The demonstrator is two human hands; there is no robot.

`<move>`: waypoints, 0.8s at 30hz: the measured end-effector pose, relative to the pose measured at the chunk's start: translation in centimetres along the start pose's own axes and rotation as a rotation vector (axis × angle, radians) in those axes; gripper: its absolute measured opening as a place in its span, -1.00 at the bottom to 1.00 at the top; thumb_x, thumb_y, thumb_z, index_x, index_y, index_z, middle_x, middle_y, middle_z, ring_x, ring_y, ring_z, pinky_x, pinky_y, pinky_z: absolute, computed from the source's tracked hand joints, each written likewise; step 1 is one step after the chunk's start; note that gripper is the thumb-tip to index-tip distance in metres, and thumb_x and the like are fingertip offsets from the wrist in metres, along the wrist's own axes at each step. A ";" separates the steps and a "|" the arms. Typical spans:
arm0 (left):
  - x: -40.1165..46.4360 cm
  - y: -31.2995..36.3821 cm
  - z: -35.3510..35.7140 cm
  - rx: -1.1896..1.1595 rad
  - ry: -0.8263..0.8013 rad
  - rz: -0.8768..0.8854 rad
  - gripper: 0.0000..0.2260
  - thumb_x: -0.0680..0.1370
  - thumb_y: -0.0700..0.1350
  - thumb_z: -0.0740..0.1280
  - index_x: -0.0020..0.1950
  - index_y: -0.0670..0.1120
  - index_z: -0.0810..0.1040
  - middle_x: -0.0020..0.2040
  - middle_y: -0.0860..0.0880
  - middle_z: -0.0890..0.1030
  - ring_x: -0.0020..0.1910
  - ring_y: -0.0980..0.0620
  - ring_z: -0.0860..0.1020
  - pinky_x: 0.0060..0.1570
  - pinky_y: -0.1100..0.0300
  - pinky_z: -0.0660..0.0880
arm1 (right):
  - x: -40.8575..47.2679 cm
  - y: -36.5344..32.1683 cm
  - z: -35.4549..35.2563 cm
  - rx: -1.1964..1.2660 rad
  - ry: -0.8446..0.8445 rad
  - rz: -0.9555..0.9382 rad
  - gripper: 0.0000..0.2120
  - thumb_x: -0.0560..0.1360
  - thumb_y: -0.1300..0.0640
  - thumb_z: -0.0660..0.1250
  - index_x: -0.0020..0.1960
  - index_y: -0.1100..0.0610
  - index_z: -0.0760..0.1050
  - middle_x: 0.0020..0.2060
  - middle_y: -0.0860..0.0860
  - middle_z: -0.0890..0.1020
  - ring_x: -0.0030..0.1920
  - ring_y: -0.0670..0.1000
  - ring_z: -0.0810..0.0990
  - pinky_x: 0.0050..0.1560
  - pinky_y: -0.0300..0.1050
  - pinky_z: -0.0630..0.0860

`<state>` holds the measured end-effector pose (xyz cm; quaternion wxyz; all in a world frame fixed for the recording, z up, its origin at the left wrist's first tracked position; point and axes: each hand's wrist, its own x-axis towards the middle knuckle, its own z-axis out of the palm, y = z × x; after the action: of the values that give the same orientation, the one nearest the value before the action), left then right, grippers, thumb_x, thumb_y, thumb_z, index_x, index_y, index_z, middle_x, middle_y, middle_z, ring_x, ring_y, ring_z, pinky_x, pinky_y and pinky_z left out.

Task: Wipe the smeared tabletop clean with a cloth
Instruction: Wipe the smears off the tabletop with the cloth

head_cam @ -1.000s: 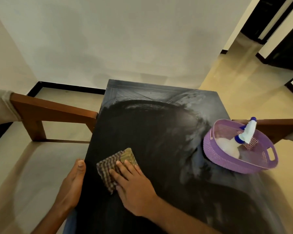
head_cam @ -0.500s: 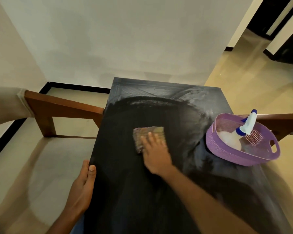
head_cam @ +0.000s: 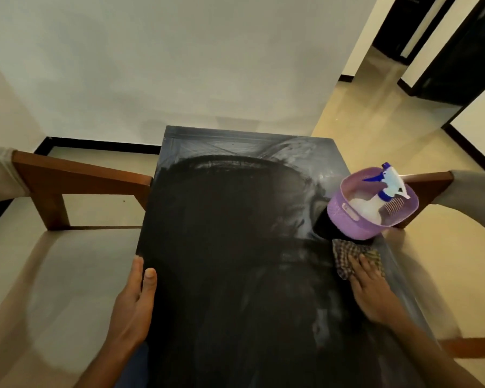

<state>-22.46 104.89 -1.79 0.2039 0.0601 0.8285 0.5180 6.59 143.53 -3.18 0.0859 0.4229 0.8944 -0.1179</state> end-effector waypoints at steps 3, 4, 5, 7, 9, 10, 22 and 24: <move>-1.7 1.5 -0.1 -0.007 -0.021 0.058 -0.44 0.58 0.25 0.09 0.51 0.01 0.29 0.40 -0.10 0.44 0.35 -0.10 0.42 0.20 0.09 0.36 | -0.1 -0.9 0.8 0.029 0.037 0.093 -0.47 0.69 0.01 -0.01 0.62 -0.02 -0.08 0.61 0.04 -0.08 0.60 0.04 -0.14 0.57 0.01 -0.24; -2.1 2.2 0.2 0.056 0.045 0.043 -0.51 0.62 0.13 0.11 0.49 -0.06 0.32 0.40 -0.15 0.43 0.36 -0.17 0.41 0.27 0.03 0.34 | -0.3 -1.7 1.0 0.030 0.060 0.104 -0.47 0.69 0.01 -0.01 0.62 0.00 -0.06 0.61 0.06 -0.06 0.60 0.06 -0.12 0.57 0.02 -0.23; -2.4 2.5 0.3 0.150 0.088 -0.009 -0.56 0.64 0.04 0.12 0.48 -0.12 0.34 0.41 -0.19 0.42 0.36 -0.21 0.40 0.35 -0.04 0.29 | -0.6 -2.6 1.1 0.013 0.072 0.108 -0.47 0.69 0.01 -0.02 0.62 0.02 -0.04 0.61 0.08 -0.03 0.60 0.08 -0.09 0.58 0.02 -0.20; -2.8 2.0 0.7 0.245 0.056 -0.007 -0.52 0.63 0.07 0.11 0.52 -0.07 0.28 0.50 -0.16 0.32 0.46 -0.17 0.30 0.47 -0.07 0.15 | -1.6 -3.7 0.4 -0.063 0.071 0.085 -0.47 0.67 -0.02 -0.06 0.61 0.05 0.04 0.60 0.08 0.03 0.60 0.08 -0.01 0.58 0.04 -0.14; -2.8 0.1 0.3 0.190 -0.020 0.180 -0.42 0.57 0.31 0.06 0.55 0.13 0.20 0.56 0.03 0.22 0.53 -0.02 0.20 0.49 0.00 0.12 | -2.2 -4.4 -1.2 -0.008 0.127 0.069 -0.51 0.66 -0.09 0.02 0.55 0.03 0.24 0.53 0.02 0.29 0.54 0.07 0.22 0.55 0.09 0.04; -2.6 -0.9 0.0 0.168 -0.037 0.255 -0.34 0.51 0.41 0.03 0.55 0.15 0.18 0.57 0.08 0.20 0.53 0.03 0.19 0.48 0.01 0.14 | -2.4 -4.2 -2.6 0.054 0.236 0.071 -0.56 0.64 -0.13 0.09 0.44 0.02 0.40 0.39 -0.01 0.49 0.40 0.08 0.42 0.48 0.10 0.23; -5.7 5.1 8.8 0.154 -0.197 0.121 -0.38 0.45 0.19 0.14 0.52 0.11 0.28 0.52 0.03 0.30 0.46 -0.02 0.28 0.38 0.02 0.16 | 1.3 0.2 -1.2 0.179 0.154 -0.026 -0.46 0.65 -0.18 0.05 0.59 -0.09 0.11 0.59 -0.01 0.13 0.59 0.04 0.05 0.58 0.07 0.01; -7.4 6.9 10.9 0.132 -0.197 0.113 -0.38 0.44 0.19 0.13 0.51 0.09 0.29 0.50 0.05 0.32 0.46 0.01 0.28 0.40 0.02 0.16 | 1.7 -1.3 1.0 0.099 0.117 -0.023 -0.43 0.64 -0.20 -0.05 0.61 -0.13 -0.06 0.62 0.01 -0.07 0.60 0.09 -0.17 0.56 0.12 -0.23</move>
<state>-12.14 114.84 2.17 0.2505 0.1705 0.8322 0.4644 4.55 143.75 -4.36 0.0109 0.4225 0.8957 -0.1382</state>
